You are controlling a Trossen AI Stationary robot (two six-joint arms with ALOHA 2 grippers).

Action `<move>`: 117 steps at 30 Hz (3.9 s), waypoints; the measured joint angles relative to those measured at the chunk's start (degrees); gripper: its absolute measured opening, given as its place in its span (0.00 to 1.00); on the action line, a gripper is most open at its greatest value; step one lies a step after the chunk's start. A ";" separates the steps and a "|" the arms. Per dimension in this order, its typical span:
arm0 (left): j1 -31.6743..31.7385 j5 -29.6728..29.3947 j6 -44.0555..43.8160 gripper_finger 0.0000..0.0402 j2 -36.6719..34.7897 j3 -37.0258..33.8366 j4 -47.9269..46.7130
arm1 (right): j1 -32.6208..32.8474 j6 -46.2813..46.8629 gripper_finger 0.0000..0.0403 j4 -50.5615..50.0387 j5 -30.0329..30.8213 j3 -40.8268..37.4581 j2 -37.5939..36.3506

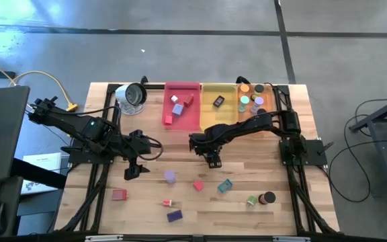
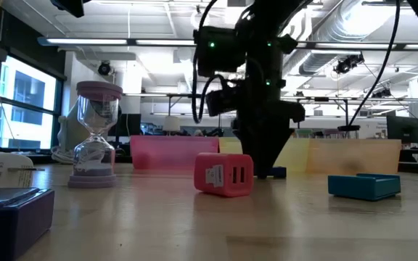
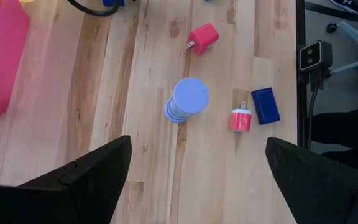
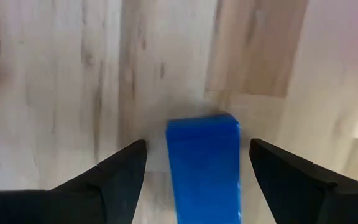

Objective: Pick & Place Office items
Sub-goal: Put the blue digital clock into the yellow bin, then put the black red hourglass into the orange bin

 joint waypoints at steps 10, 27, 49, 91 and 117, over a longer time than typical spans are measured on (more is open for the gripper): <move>0.00 0.01 0.00 0.90 0.00 0.00 0.03 | 0.09 -0.52 0.59 -0.66 -1.20 0.16 1.30; 2.27 -3.36 0.00 0.90 0.00 0.00 0.97 | 0.56 2.72 0.34 -8.96 0.34 1.01 -3.42; 4.43 -15.62 4.50 0.90 0.77 0.00 5.61 | -15.64 1.37 0.34 -16.82 7.89 5.45 -18.14; 29.17 -6.04 31.71 0.90 2.08 -0.02 11.44 | -29.40 0.34 0.62 -1.37 -2.85 5.45 -0.20; 29.15 -5.83 28.59 0.90 2.08 -0.02 11.43 | -17.87 3.58 0.74 -10.40 8.87 8.05 -29.10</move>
